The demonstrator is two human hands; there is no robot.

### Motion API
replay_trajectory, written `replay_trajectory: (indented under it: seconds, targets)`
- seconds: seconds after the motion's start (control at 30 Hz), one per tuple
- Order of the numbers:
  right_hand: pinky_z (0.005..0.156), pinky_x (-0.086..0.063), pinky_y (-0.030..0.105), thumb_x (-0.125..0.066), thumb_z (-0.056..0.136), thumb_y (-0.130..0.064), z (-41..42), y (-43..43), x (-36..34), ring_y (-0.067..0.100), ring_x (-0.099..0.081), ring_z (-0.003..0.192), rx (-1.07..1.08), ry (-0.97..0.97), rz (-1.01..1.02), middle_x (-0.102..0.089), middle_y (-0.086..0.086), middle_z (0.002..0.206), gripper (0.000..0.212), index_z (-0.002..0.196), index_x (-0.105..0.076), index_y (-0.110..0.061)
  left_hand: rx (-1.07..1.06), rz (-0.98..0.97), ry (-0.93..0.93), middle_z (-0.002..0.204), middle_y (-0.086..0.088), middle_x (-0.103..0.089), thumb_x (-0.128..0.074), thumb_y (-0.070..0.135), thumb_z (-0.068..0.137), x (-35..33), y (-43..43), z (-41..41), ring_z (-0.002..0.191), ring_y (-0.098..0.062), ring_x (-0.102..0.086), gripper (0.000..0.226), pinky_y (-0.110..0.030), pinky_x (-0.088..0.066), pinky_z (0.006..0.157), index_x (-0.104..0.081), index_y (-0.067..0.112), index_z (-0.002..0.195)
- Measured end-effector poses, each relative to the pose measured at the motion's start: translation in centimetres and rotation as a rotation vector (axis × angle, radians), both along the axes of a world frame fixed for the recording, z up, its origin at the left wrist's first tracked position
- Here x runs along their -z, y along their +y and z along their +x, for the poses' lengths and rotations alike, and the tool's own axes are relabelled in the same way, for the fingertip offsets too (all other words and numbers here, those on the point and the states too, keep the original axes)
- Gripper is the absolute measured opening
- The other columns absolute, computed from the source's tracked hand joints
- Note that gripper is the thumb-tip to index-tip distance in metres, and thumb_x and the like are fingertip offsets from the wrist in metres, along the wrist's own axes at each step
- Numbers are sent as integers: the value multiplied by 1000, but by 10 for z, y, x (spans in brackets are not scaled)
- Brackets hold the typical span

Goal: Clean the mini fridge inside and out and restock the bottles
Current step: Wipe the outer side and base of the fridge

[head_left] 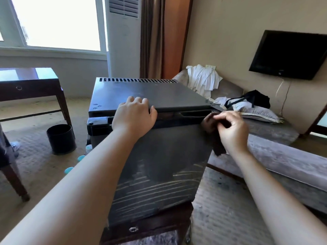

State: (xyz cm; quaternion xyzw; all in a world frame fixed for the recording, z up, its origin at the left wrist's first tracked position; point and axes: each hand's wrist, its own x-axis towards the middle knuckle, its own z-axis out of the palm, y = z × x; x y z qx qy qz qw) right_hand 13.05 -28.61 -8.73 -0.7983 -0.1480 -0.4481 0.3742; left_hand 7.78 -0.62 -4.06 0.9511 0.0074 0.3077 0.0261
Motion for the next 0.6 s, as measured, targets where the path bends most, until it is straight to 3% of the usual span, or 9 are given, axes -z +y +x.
replay_trajectory:
  seconds: [0.1,0.2,0.33,0.43,0.53,0.6]
  targets:
    - [70,-39,18,-59,63,16,3,-1,37,16,-58,80,52,62,-9,-58,-2,82,31,75,-68,-11,2,6,-9,103,-8,-61,-29,39,97,1,0,1,103,-26,-50,41,-37,-42,76,-57,10,104]
    - [70,-37,4,-59,62,22,4,-14,80,17,-58,78,30,238,42,-57,-3,80,42,72,-65,-18,10,8,-37,101,-7,-61,-29,38,97,2,1,2,101,-26,-50,40,-36,-42,76,-57,10,102]
    - [72,-36,1,-63,67,19,-5,-25,101,23,-63,82,11,454,-71,-58,-14,78,40,74,-69,-21,12,14,-38,100,-8,-61,-29,37,95,2,0,2,100,-27,-51,40,-36,-40,74,-57,9,103]
    - [72,-38,4,-65,66,16,-10,-15,63,20,-62,80,1,293,-52,-61,-6,80,37,79,-71,-18,91,-37,-132,102,-8,-60,-40,28,94,1,1,-3,100,-28,-52,27,-39,-42,75,-54,8,105]
    - [75,-44,16,-67,68,9,-12,4,7,11,-61,81,-54,80,-26,-64,-6,84,28,82,-72,-15,242,-200,-270,91,-5,-57,-49,15,88,2,5,-15,90,-27,-52,8,-33,-38,68,-53,9,90]
    - [77,-45,17,-68,70,7,-19,22,-12,8,-60,83,-98,15,-32,-64,-7,87,25,84,-72,-14,246,-202,-308,85,-3,-56,-46,19,85,8,17,-28,85,-26,-51,12,-32,-38,71,-54,11,85]
